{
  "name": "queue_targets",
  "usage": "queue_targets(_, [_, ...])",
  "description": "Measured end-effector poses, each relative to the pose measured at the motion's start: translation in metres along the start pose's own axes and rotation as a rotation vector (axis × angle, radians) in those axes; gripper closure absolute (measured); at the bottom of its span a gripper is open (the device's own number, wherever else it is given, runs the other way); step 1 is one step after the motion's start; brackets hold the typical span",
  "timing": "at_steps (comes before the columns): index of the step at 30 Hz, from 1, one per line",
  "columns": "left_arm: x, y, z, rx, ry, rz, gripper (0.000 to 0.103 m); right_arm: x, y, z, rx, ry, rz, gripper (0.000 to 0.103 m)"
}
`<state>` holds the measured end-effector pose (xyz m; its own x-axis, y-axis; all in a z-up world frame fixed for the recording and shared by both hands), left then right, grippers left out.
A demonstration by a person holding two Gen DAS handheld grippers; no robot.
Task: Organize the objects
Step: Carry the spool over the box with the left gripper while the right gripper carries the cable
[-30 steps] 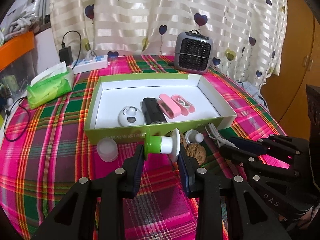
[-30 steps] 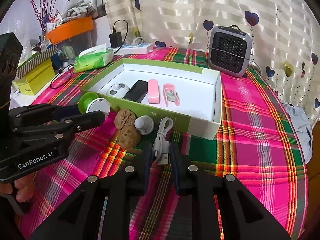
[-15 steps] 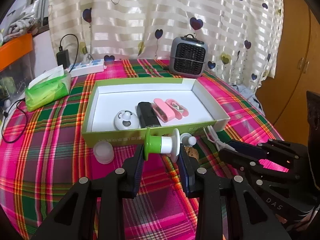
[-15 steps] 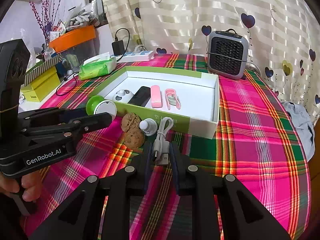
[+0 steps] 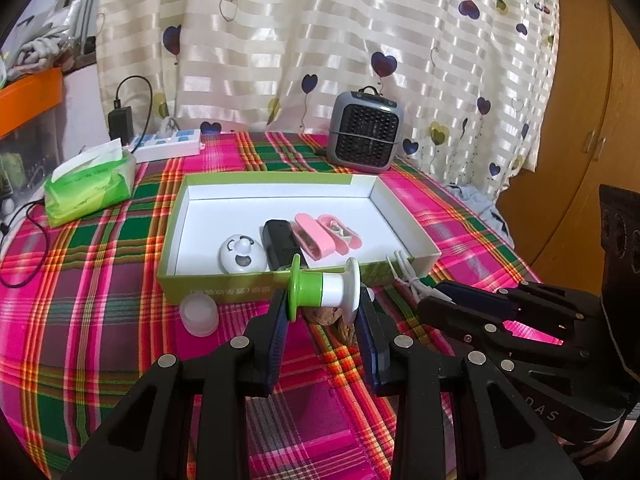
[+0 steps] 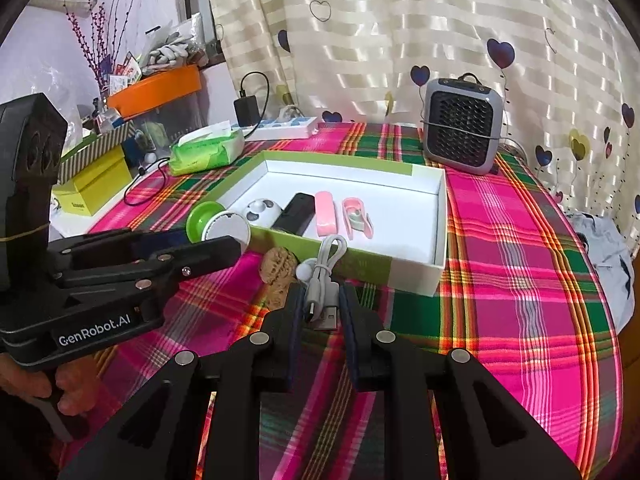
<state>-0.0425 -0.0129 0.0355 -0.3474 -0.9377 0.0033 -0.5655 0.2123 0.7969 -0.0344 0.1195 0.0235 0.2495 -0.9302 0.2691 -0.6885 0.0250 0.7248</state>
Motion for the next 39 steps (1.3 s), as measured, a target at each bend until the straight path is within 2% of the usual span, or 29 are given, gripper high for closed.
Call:
queue_targets(21, [0.009, 0.003, 0.001, -0.004, 0.032, -0.026, 0.073, 0.009, 0.018, 0.009, -0.002, 0.037, -0.029, 0.084])
queue_targets(39, [0.012, 0.017, 0.01, 0.036, 0.086, -0.003, 0.073, 0.013, 0.03, 0.019, 0.016, 0.051, -0.049, 0.084])
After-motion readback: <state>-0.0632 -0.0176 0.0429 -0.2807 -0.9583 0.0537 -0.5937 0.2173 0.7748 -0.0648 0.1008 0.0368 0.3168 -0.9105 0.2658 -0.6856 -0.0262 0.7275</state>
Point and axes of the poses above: each gripper's, at about its wrist camera, not at the fingertips, and z roughly the way its jaws point, x to its left, y to its top, the point moved 1 cm from there along z, roughly the way its jaws point, and after that the axes turned 14 degrees about z, right-handed, at the moved point
